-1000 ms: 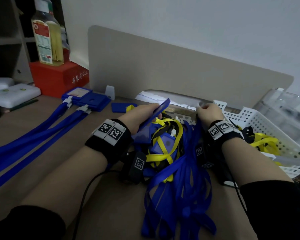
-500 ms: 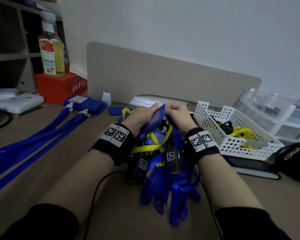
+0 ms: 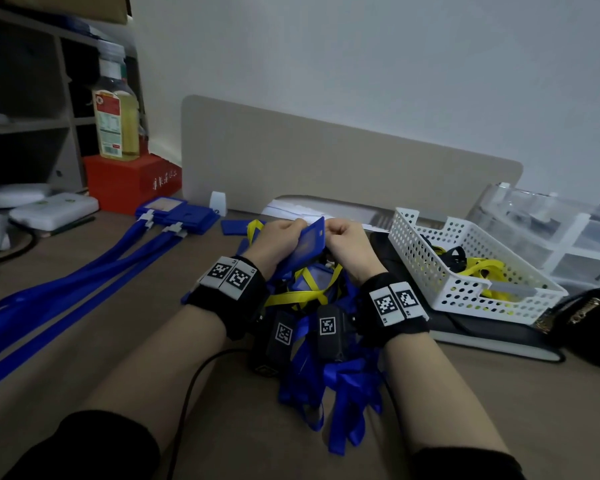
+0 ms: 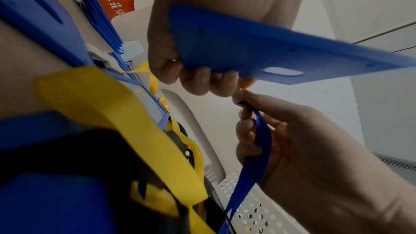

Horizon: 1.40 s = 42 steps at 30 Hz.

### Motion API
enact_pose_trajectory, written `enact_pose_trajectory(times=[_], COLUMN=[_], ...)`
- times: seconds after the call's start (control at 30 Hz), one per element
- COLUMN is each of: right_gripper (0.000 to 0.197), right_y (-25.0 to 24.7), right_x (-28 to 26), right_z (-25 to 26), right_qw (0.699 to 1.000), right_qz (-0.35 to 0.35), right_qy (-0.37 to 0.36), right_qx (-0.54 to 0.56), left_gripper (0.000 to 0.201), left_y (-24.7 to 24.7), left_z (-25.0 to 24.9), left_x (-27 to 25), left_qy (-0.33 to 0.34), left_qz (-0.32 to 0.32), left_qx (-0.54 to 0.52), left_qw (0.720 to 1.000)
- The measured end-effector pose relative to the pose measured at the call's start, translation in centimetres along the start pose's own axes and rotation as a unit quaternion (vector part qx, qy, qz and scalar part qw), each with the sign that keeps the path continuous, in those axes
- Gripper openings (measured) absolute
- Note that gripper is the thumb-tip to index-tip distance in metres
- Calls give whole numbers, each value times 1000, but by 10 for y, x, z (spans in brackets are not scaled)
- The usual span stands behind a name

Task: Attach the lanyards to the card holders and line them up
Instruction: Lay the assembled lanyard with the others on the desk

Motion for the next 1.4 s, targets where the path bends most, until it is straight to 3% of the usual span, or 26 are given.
enact_pose_trajectory(times=[0.27,0.57,0.67,0.9,1.0,1.17,1.33,1.4], right_gripper=[13,38,20,24,23,27,22,18], right_y=[4,4,4,6,6,2,2,3], right_x=[-1,2,2,-5,-7,-7,-8,-7], right_z=[0,-7,-7,1,1,5,10,8], right_qw=[1000,995,994,994,995,996,992,991], right_qz=[22,51,57,78,76,12,7,19], right_qy=[16,68,79,69,68,64,62,66], right_qx=[-7,-45,-58,-42,-14,56,106,116], left_gripper=[23,32,34,36,34,39,52,48], left_y=[-8,-8,-8,-9,-11,-12,-9,-8], left_z=[-7,-5,-6,-8,-7,-7,-2,-1], left_x=[2,4,2,1,3,5,6,5], left_qy=[22,9,2,2,7,19,3,7], left_qz=[0,42,51,56,53,36,74,80], left_qx=[129,207,242,293,296,240,227,205], left_qw=[991,977,969,954,954,970,971,976])
Point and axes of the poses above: each hand's wrist, its own x-axis towards the middle knuckle, its own y-axis out of the palm, z = x × y, the point moved 3 cm from there along x, towards the middle knuckle, and after that the axes turned 11 degrees about z, right-handed, at the moved point
